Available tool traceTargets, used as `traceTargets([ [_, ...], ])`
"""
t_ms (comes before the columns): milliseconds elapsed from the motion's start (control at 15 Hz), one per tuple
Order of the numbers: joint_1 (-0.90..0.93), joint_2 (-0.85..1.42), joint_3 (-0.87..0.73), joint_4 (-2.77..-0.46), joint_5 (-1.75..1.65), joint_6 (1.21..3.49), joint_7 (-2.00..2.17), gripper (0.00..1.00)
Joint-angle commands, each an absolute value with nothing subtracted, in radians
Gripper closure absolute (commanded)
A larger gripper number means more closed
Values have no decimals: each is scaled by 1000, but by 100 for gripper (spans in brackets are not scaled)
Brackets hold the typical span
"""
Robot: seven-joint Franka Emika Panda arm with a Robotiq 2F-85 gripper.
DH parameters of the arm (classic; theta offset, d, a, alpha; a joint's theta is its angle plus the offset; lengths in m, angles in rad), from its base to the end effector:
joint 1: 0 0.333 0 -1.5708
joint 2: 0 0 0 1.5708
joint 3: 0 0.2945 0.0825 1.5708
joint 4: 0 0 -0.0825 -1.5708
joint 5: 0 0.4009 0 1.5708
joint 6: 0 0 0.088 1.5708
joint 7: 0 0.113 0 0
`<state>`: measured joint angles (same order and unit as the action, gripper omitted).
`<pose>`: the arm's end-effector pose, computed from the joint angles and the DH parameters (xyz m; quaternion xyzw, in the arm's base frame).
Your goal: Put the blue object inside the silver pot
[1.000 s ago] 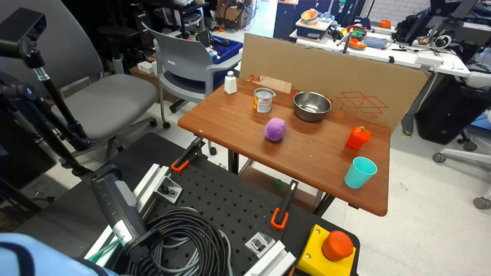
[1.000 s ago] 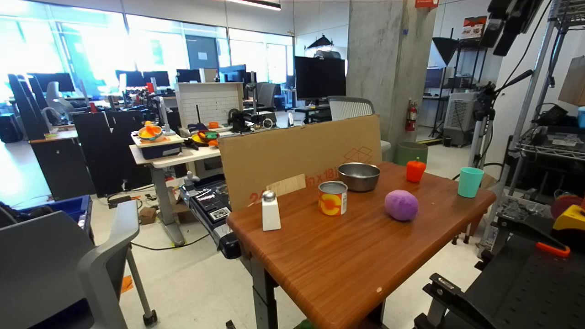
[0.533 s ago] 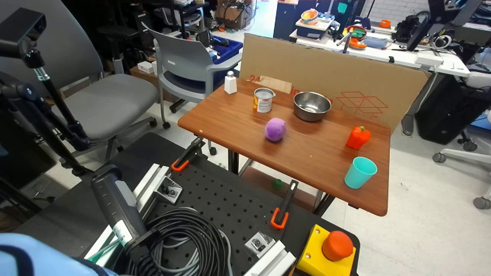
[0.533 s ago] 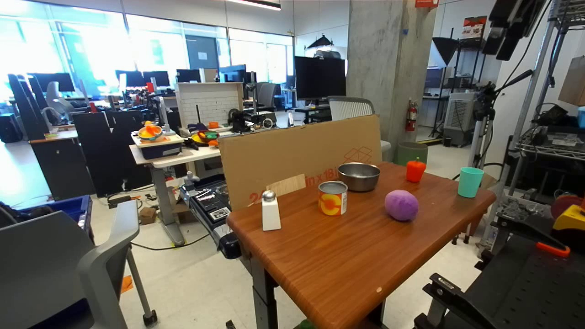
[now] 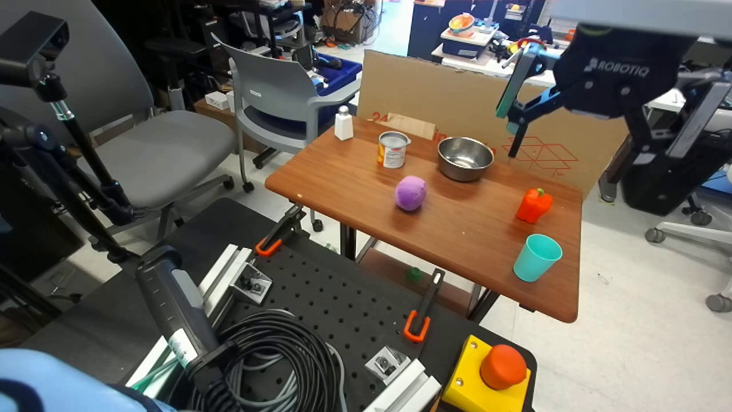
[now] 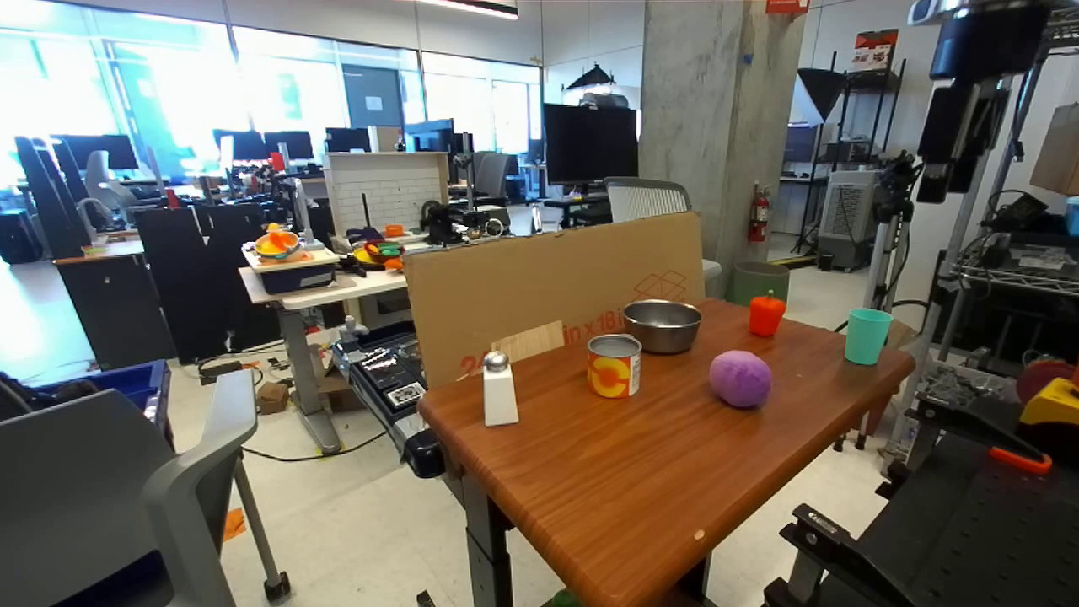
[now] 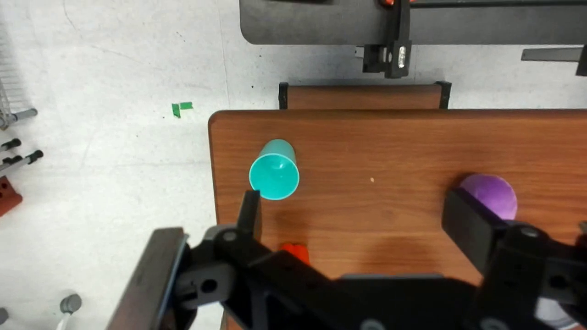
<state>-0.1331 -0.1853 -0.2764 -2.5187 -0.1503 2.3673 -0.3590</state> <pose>0.4273 -0.1844 0.3073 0.9991 0.0296 0.0032 0.0316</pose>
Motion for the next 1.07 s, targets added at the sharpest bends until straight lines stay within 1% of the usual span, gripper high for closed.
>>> traceTargets([
  [0, -150, -59, -265, -2499, -147, 2453, -405, 0],
  [467, -163, 158, -222, -2423, -112, 2496, -465, 0],
  [1000, -215, 331, -148, -2290, -118, 2503, -537, 0],
])
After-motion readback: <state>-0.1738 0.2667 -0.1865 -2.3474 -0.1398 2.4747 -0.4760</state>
